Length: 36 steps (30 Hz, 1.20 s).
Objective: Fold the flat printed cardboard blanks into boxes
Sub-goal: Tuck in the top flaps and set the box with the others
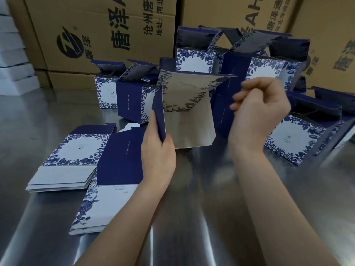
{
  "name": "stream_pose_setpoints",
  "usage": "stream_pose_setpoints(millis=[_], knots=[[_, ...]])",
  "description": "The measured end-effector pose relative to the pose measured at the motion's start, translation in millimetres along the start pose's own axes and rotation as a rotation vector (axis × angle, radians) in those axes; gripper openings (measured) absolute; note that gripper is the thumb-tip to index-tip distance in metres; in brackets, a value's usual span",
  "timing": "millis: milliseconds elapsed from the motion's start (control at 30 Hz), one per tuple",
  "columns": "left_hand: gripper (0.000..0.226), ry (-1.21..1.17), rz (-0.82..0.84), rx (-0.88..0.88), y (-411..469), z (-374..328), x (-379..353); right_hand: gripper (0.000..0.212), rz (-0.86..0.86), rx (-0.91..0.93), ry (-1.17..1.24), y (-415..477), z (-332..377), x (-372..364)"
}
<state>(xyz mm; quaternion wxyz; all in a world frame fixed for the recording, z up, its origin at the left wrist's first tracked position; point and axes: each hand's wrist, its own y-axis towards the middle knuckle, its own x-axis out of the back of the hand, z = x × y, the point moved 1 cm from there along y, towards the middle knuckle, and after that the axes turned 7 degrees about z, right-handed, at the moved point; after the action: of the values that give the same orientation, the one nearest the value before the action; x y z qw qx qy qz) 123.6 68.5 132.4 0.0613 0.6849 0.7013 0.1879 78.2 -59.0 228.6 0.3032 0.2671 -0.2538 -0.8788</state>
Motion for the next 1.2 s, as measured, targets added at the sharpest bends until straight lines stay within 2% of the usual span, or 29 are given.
stream_pose_setpoints(millis=[100, 233, 333, 433, 567, 667, 767, 833, 1000, 1133, 1200], knots=[[0.060, -0.006, 0.000, -0.043, -1.2, -2.7, 2.3, 0.032, 0.074, -0.178, -0.026, 17.4, -27.8, 9.2], [0.056, -0.021, 0.009, -0.040, -1.5, -5.6, 3.6, 0.044, 0.394, -0.402, 0.014, 19.9, -65.7, 15.7], [0.051, -0.062, 0.008, -0.041, -2.4, -8.9, 3.1, 0.038, 0.553, -0.509, 0.113, 16.2, -81.1, 14.3], [0.049, -0.088, 0.022, -0.046, -3.9, -12.8, 3.6, 0.053, 0.664, -0.598, 0.213, 14.1, -84.3, 11.0], [0.057, -0.108, 0.064, -0.149, -5.1, -17.1, 5.9, 0.047, 0.682, -0.552, 0.221, 9.4, -76.0, 10.2], [0.066, -0.132, 0.123, -0.241, -3.3, -21.0, 8.1, 0.035, 0.653, -0.665, 0.176, 8.4, -76.2, 11.2], [0.081, -0.169, 0.174, -0.236, -1.6, -17.5, 9.3, 0.032, 0.628, -0.744, 0.165, 9.0, -73.2, 10.1], [0.087, -0.281, 0.226, -0.199, 0.3, -15.5, 10.7, 0.032, 0.618, -0.747, 0.165, 9.4, -71.3, 9.6], [0.081, -0.453, 0.289, -0.156, 7.4, -16.9, 14.1, 0.033, 0.609, -0.768, 0.097, 7.3, -69.4, 9.2], [0.046, -0.510, 0.284, -0.161, 10.2, -15.1, 17.3, 0.027, 0.632, -0.788, 0.106, 7.2, -69.4, 9.6], [0.039, -0.601, 0.307, -0.128, 11.8, -12.3, 18.0, 0.023, 0.625, -0.771, 0.079, 7.3, -69.0, 9.9]])
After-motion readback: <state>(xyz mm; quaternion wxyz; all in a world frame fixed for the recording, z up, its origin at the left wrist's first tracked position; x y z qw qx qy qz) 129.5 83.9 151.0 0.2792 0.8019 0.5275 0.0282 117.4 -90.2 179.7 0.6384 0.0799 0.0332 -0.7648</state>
